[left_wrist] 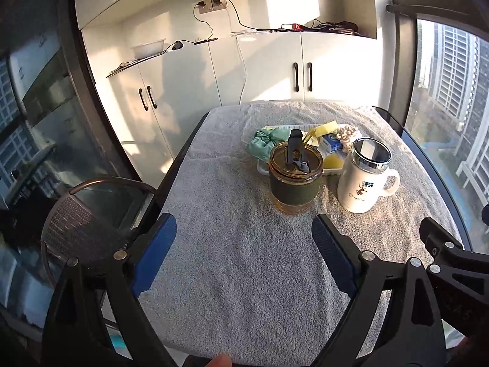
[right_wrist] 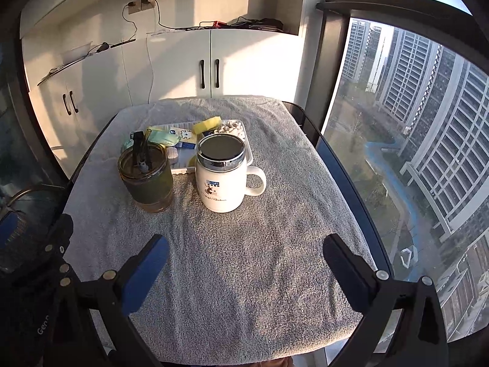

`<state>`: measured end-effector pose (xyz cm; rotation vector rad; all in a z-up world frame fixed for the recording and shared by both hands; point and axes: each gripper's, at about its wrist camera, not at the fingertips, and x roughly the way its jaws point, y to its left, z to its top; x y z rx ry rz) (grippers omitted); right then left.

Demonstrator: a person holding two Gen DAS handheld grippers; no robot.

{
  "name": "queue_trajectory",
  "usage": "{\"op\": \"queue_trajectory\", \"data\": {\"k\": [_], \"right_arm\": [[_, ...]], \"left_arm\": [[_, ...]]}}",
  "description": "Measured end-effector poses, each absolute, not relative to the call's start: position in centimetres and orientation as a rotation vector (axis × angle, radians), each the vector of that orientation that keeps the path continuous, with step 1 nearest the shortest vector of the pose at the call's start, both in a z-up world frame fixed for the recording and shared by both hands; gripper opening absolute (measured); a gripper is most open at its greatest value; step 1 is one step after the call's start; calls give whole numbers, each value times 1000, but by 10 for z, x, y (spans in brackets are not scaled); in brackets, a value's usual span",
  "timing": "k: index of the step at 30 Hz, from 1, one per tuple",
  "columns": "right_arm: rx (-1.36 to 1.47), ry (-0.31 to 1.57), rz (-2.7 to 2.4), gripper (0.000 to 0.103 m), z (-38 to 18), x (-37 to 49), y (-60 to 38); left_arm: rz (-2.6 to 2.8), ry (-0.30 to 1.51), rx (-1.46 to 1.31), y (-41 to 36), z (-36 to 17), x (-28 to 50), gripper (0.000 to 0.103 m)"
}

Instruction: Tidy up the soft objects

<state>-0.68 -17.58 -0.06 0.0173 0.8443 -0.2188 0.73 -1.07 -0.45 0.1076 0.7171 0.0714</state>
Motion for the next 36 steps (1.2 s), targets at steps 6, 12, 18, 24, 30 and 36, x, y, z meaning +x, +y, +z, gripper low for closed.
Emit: {"op": "queue_trajectory", "data": {"k": [6,12,18,24,30,36], "right_arm": [[9,837,-209,103,2,-6,-172],[8,837,-208,103,3,-7,-170],[8,836,-213,103,5,-6,-170],[2,836,-212,103,6,-5,-170],[6,845,-204,103,3,-5,-170],[-9,834,-210,103,4,-5,-170]], "left_arm": [[74,723,93,-9,-3,9,91],[71,720,87,-9,-2,8,91],[70,722,88,-12,-2,8,91],[71,722,88,-12,-2,8,91],[72,723,86,-12,-3,8,91],[73,725,86,-12,-3,8,91]]}}
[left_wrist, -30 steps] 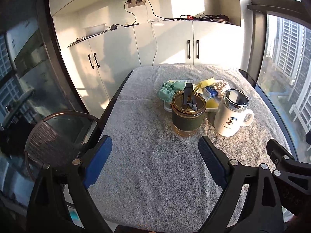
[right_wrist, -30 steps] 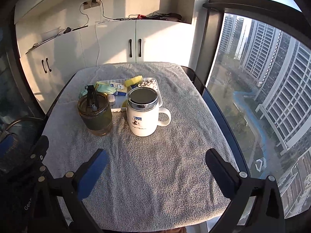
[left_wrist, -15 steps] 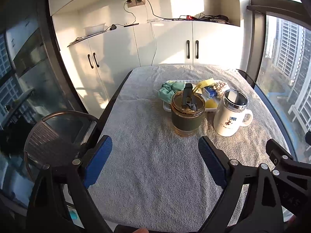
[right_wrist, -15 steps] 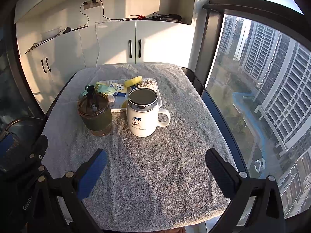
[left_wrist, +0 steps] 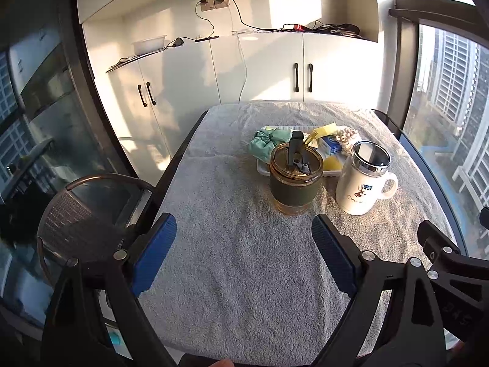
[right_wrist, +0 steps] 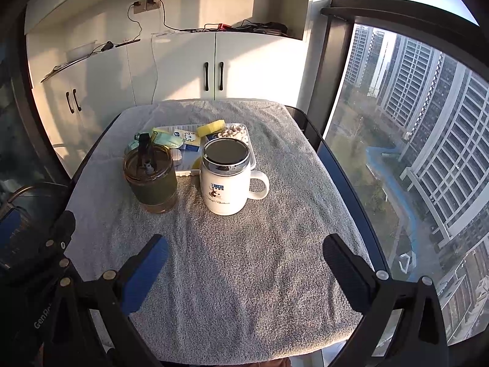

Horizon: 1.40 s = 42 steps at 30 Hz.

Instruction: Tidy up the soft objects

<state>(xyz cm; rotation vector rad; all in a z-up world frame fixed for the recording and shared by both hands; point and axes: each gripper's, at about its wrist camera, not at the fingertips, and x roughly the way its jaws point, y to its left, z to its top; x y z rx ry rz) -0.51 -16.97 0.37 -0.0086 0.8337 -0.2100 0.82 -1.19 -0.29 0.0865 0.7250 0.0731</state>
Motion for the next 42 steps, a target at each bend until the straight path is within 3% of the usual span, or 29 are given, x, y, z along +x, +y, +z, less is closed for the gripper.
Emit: {"op": "queue_trajectory", "data": {"k": [42], "right_arm": [[-10,819,-205,103,4,-7,-171]], "left_arm": [[75,728,91,-13,-2,6,91]]}}
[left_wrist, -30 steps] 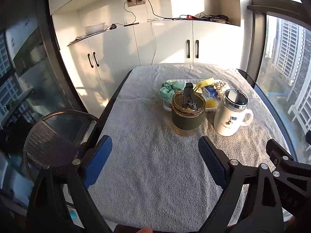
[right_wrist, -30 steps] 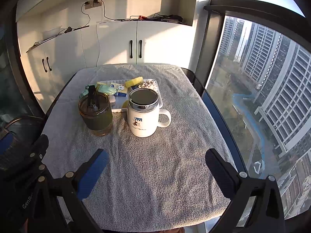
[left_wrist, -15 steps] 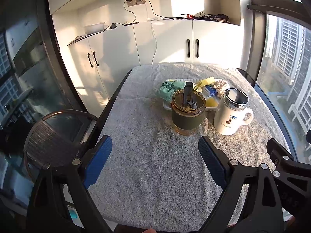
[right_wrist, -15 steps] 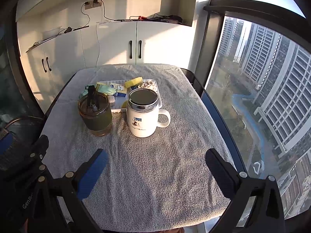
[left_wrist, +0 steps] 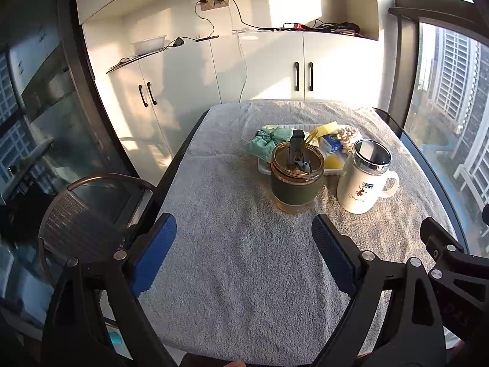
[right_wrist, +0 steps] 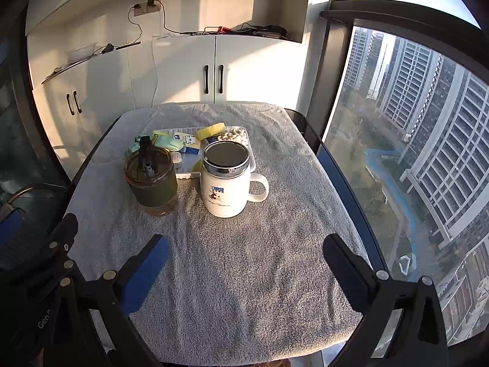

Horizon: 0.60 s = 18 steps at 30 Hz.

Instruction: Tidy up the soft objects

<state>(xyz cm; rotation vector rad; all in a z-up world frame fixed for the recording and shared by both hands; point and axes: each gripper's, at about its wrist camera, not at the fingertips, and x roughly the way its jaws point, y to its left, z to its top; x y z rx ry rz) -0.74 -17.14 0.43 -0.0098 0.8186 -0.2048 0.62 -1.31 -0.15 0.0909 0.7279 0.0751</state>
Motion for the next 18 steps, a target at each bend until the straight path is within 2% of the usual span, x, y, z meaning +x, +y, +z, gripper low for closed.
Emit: {"op": "queue_trajectory", "data": {"k": [18], "right_arm": [[-8,816,-206,103,4,-8,-172]], "left_arm": [[75,730,89,-12,-2,6,91]]}}
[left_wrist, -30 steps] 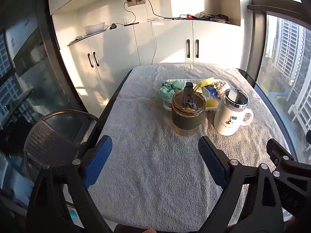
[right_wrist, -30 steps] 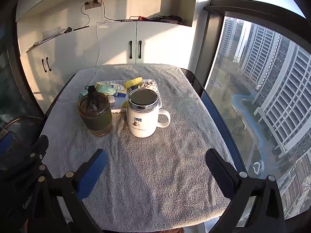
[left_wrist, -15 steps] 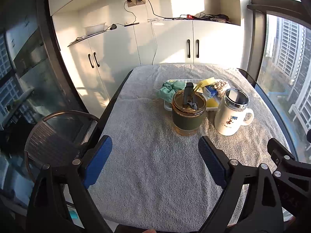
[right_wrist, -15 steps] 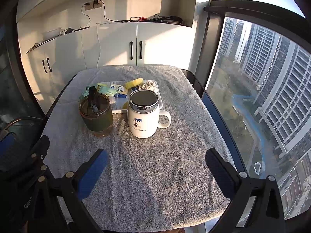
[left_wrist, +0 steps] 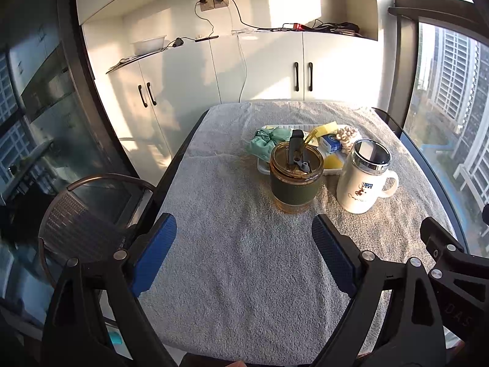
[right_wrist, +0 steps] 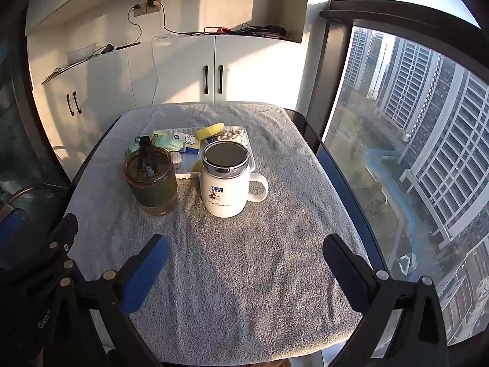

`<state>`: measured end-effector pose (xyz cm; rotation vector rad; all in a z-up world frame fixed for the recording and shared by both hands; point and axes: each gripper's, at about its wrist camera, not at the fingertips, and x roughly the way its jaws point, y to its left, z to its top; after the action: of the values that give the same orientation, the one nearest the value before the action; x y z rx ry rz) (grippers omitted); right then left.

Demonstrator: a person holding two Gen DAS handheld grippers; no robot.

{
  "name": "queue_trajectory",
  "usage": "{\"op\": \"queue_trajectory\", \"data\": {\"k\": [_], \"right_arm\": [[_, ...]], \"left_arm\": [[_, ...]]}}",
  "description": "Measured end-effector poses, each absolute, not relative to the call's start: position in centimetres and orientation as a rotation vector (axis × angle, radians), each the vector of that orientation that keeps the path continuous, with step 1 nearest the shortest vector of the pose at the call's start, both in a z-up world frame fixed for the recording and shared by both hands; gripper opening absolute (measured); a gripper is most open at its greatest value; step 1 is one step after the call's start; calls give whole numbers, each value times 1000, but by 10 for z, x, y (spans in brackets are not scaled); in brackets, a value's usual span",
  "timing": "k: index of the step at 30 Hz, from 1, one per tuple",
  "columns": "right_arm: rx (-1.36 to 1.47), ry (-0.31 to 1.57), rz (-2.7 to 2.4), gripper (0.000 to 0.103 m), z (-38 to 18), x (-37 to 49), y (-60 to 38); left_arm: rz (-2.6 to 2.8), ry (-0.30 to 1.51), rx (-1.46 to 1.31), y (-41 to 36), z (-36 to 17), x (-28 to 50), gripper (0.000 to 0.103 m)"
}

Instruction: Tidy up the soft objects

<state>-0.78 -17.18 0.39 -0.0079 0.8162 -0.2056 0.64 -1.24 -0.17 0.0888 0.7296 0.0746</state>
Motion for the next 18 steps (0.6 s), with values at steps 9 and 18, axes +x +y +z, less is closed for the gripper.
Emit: {"op": "queue_trajectory", "data": {"k": [9,18], "right_arm": [[-2,818,-205,103,4,-9,-172],[-5,821,-207,103,4,-8,-172]], "left_arm": [[73,731,88,-12,-2,7,90],[81,715,104,-14,-2,5,90]]}}
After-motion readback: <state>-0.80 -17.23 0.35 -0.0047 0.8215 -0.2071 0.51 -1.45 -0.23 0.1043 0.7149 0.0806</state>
